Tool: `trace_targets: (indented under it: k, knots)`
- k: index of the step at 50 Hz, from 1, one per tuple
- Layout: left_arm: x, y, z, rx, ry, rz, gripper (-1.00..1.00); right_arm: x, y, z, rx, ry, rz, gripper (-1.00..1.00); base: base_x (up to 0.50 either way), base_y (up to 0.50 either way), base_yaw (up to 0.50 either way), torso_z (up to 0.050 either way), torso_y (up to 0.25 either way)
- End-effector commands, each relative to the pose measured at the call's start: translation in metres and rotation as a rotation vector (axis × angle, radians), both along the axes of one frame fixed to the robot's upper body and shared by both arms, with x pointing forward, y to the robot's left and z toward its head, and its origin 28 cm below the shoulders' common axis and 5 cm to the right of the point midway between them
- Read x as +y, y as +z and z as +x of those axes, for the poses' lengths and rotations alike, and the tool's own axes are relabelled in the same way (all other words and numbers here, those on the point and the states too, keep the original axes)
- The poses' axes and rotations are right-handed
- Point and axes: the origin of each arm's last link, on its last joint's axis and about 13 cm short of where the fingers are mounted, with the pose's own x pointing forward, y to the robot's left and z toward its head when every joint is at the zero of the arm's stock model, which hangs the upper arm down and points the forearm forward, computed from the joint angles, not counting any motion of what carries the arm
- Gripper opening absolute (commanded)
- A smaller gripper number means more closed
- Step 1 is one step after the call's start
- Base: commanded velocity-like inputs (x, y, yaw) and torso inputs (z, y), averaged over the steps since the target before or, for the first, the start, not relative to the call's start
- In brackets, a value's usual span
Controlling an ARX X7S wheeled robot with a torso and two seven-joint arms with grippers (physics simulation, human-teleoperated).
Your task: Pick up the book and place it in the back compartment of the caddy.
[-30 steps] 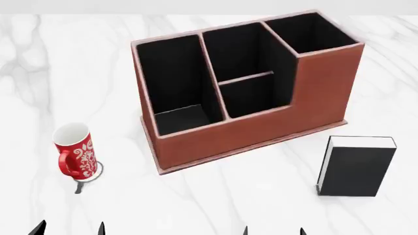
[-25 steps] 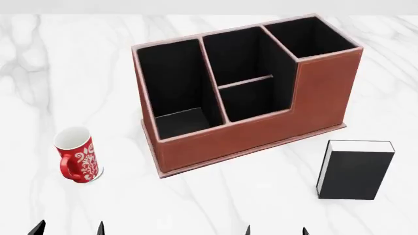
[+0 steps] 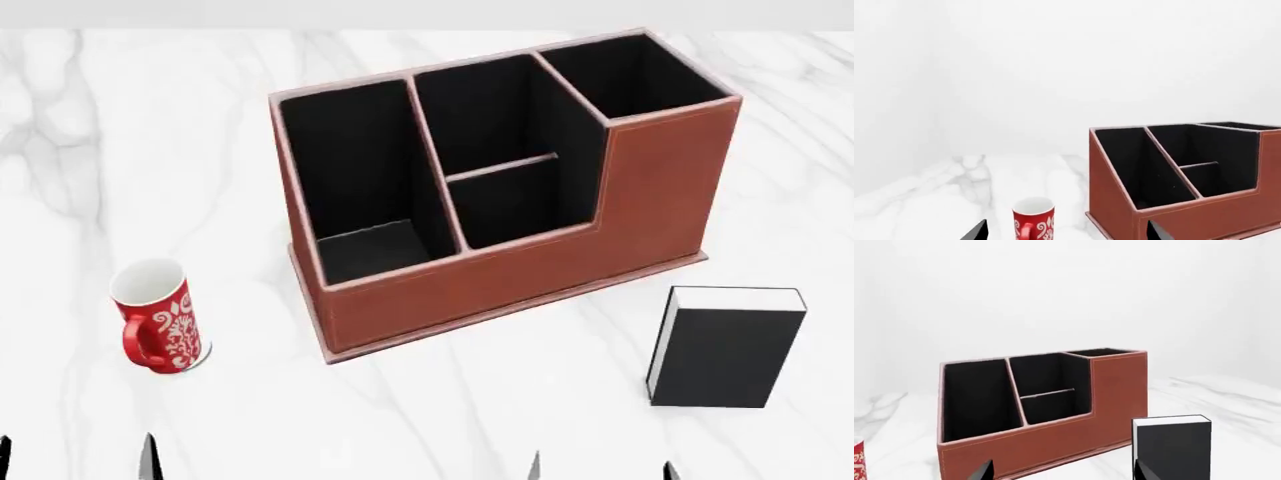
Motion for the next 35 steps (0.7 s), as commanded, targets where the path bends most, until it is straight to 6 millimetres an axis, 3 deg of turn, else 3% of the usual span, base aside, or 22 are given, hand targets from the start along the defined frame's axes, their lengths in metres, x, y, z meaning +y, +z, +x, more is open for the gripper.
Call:
trace_targets:
  k: [1,26,35]
  knots:
    - [-0.002,0.021,-0.023,-0.183,0.072,0.032,1.00,0.000,0.022,-0.030,-0.175,-0.018,0.022,1.00,0.00,0.00,0.00,0.000,0.000]
    - [0.000,0.034,-0.039,-0.265,0.040,-0.050,1.00,0.000,0.026,-0.037,-0.223,-0.038,0.034,1.00,0.00,0.00,0.00,0.000,0.000]
    - [0.000,0.033,-0.038,-0.276,0.057,-0.047,1.00,0.000,0.025,-0.036,-0.219,-0.041,0.032,1.00,-0.05,-0.29,0.00,0.000,0.000]
